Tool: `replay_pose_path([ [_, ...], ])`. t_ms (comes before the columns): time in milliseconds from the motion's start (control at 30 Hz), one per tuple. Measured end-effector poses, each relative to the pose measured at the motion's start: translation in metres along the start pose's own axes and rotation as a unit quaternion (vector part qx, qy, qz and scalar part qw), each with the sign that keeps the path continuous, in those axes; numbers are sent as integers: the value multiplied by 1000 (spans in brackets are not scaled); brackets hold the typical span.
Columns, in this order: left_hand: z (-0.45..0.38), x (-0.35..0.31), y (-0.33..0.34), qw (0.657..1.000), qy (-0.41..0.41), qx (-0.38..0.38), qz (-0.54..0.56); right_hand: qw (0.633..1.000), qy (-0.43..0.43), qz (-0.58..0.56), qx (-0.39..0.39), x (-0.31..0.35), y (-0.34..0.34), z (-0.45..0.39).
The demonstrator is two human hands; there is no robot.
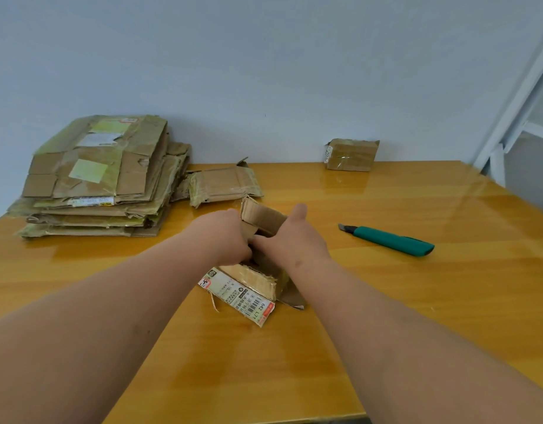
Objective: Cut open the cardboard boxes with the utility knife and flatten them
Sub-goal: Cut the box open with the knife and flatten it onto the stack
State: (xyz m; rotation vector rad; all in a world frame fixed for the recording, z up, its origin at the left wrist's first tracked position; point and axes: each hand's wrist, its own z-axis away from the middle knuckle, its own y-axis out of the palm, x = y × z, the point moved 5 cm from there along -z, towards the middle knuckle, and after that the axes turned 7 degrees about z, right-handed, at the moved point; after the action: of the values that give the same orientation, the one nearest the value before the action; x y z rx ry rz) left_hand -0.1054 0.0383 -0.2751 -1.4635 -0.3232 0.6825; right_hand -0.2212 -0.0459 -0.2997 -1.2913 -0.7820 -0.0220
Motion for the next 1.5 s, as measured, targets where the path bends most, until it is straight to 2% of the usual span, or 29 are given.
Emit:
replay_pose_path([
  [100,1,6,-4,998,17,-23,48,1000,-2,-4,17,3,0,-4],
  [267,7,16,-6,987,1,-41,155,999,4,24,28,6,8,2],
  [433,17,22,-9,976,-6,-80,203,997,18,75,24,10,9,3],
  [500,21,30,-15,963,-14,-107,248,999,8,17,33,10,3,1],
  [567,23,39,-24,936,-31,-140,321,994,-4,-107,30,10,-10,1],
  [633,23,49,-30,876,-67,-151,454,978,-15,-207,13,10,-28,3],
  [667,23,51,-30,827,-82,-138,539,976,-33,-215,10,12,-36,5],
  [767,21,45,-29,687,-66,-74,719,981,-122,-147,15,24,-51,16],
  [900,21,35,-29,527,-27,-35,849,970,-228,-85,4,43,-57,30],
  [967,21,37,-26,476,-32,-28,878,964,-262,-51,-17,48,-58,34],
  [1000,22,42,-22,470,-40,-16,882,961,-274,-31,-25,48,-56,37],
  [1067,29,58,-8,492,-66,30,867,954,-297,25,-22,45,-46,43],
  [1100,34,69,2,524,-91,57,845,951,-304,58,-4,41,-36,46],
  [1167,49,97,17,633,-156,87,753,947,-296,100,78,30,-7,55],
  [1200,53,111,20,697,-188,78,688,941,-293,116,123,26,7,60],
  [1267,54,130,14,793,-222,20,567,926,-298,157,169,19,29,68],
  [1300,53,132,6,838,-214,-19,501,925,-301,163,166,16,34,69],
  [1367,48,123,-10,944,-129,-87,289,933,-297,145,143,16,34,66],
  [1400,46,111,-14,975,-68,-106,184,937,-296,136,129,18,32,62],
  [1433,44,96,-13,987,-6,-109,117,938,-298,137,109,20,30,59],
  [1500,39,67,7,995,76,-47,53,930,-312,185,54,21,29,54],
])
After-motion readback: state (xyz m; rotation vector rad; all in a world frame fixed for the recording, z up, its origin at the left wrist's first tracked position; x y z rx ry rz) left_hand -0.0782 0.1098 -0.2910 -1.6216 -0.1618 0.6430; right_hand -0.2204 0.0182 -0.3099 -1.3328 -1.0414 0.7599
